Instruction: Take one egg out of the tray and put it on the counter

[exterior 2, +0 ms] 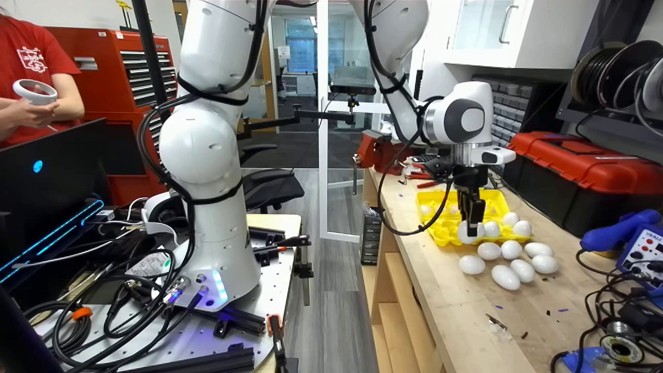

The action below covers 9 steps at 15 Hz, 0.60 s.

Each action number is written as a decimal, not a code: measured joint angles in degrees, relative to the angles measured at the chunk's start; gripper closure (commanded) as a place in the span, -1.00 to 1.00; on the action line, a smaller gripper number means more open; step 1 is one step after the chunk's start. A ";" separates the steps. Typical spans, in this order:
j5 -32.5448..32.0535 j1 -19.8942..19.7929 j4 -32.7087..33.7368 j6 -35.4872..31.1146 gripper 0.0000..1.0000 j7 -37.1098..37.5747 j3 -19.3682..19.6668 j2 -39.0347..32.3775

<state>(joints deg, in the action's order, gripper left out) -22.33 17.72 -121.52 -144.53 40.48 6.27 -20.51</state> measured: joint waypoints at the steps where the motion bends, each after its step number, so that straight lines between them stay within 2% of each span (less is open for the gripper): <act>1: -0.16 0.00 -0.02 1.14 0.53 0.00 -0.02 -0.05; 9: -0.14 -0.01 0.01 2.52 0.53 0.00 -0.66 -3.61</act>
<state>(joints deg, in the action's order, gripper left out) -22.47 17.71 -121.51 -142.02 40.48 5.60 -24.12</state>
